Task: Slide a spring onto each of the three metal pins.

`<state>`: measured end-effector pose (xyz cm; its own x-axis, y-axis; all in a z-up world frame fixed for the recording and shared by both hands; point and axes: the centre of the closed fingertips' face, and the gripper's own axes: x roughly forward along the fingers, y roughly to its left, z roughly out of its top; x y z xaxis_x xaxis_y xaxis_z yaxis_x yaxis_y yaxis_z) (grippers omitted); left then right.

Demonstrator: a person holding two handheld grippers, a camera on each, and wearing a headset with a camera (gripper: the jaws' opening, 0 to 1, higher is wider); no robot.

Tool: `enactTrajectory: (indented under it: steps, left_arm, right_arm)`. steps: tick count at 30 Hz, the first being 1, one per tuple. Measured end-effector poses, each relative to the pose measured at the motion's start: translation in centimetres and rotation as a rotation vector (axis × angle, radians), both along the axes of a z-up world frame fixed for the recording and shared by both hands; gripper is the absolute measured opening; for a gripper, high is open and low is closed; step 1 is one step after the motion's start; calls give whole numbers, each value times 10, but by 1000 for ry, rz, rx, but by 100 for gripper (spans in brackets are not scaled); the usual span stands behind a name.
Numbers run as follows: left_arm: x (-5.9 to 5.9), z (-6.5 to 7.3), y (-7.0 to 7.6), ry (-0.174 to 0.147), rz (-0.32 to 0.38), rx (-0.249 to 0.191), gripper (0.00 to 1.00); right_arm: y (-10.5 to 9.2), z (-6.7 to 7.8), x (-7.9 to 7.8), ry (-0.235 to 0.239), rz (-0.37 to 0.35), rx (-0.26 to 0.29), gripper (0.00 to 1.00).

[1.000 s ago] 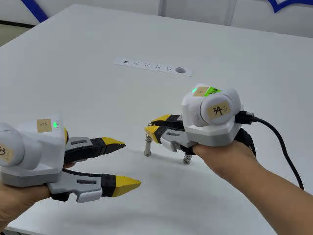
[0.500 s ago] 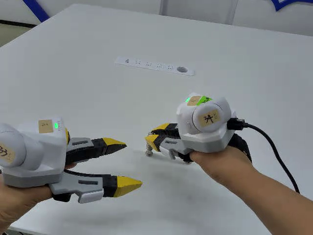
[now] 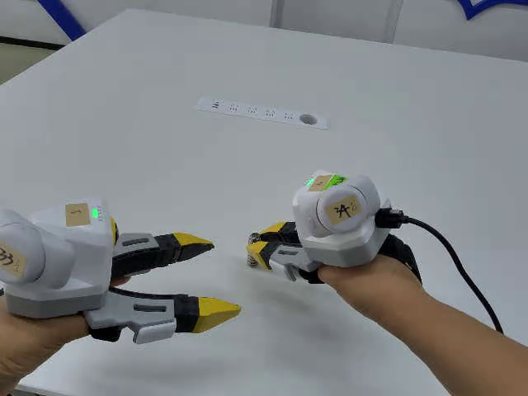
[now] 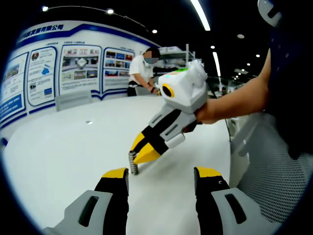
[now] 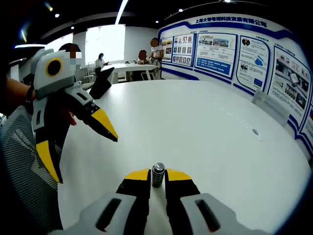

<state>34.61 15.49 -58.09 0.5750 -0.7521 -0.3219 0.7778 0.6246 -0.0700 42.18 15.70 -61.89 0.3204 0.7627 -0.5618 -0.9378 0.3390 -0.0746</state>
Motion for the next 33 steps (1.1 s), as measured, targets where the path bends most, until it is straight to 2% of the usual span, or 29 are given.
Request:
enactTrajectory:
  steps: [8, 24, 33]
  left_arm:
    - [1, 0, 2, 1, 8, 3, 55]
    - [1, 1, -1, -1, 1, 4, 57]
    - [0, 0, -2, 0, -7, 1, 58]
  right_arm:
    - [-7, 7, -2, 4, -11, 11, 15]
    - [-38, 36, -35, -38, 12, 33, 19]
    - [-58, 42, -48, -38, 12, 35, 21]
